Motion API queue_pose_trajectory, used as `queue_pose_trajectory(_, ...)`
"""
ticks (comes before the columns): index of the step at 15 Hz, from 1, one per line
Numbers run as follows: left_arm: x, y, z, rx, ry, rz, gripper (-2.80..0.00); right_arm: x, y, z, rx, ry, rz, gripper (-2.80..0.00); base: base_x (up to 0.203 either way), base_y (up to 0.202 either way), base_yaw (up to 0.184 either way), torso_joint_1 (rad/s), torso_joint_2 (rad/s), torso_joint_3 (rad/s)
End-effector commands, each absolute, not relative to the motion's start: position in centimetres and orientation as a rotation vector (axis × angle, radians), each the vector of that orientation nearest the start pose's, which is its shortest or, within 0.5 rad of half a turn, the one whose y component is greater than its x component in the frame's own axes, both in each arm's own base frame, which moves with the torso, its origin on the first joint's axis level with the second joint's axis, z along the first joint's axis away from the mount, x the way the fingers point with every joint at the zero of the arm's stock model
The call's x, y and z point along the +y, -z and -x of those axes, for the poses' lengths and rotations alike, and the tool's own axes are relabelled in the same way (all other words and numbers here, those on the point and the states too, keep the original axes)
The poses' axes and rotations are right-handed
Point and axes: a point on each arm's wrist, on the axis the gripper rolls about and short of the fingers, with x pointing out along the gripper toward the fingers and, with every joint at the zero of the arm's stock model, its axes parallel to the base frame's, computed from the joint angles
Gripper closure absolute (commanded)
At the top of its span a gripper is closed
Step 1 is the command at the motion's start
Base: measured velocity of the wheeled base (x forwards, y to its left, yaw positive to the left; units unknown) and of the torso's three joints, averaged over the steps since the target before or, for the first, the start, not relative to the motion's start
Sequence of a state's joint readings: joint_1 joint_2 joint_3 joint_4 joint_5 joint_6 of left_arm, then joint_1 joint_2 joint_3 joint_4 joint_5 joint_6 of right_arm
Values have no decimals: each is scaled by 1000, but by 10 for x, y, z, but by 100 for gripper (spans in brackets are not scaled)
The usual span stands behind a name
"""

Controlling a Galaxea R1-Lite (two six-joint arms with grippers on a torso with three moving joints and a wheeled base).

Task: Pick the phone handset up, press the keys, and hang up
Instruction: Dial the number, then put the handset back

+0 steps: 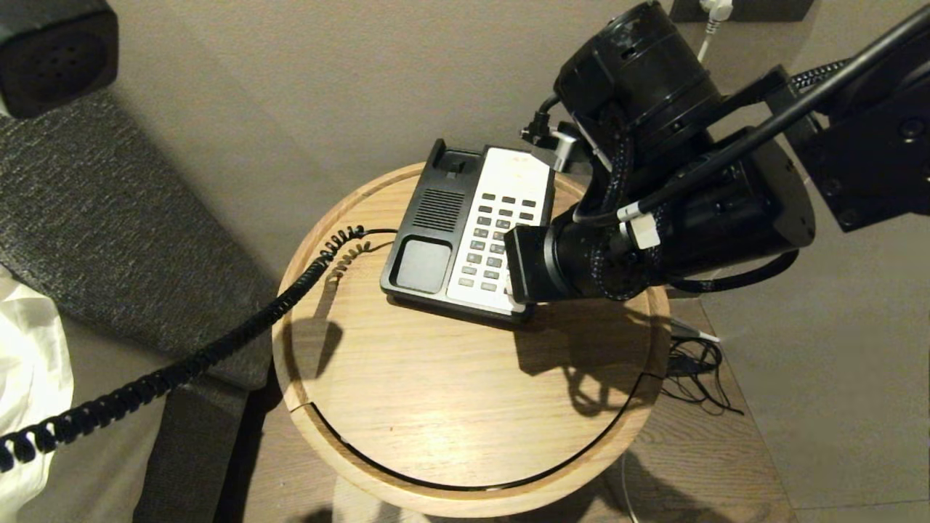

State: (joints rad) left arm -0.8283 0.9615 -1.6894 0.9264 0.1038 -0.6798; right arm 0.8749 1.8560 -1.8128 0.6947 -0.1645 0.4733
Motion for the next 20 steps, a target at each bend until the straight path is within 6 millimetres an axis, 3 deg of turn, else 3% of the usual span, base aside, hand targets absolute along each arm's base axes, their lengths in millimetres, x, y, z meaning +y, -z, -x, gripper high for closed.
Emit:
queue_pose_trajectory(1, -5, -396, -7, 428, 625, 556, 0, 252, -296, -214, 772, -510, -78, 0, 0, 0, 0, 0, 0, 0)
queue_pose_trajectory(6, -14, -387, -16, 459, 612, 481, 0, 221, -330, -189, 691, -536, -142, 0, 0, 0, 0, 0, 0, 0)
queue_pose_trajectory(10, -40, -386, -41, 463, 584, 412, 0, 179, -361, -157, 605, -550, -232, 0, 0, 0, 0, 0, 0, 0)
queue_pose_trajectory(14, -79, -382, -79, 442, 488, 240, 0, 118, -385, -114, 503, -538, -337, 0, 0, 0, 0, 0, 0, 0)
queue_pose_trajectory(17, -116, -380, -113, 370, 440, 141, 0, 71, -385, -77, 432, -514, -400, 0, 0, 0, 0, 0, 0, 0)
queue_pose_trajectory(20, -152, -372, -132, 354, 430, 29, 0, 35, -383, -44, 353, -488, -450, 0, 0, 0, 0, 0, 0, 0)
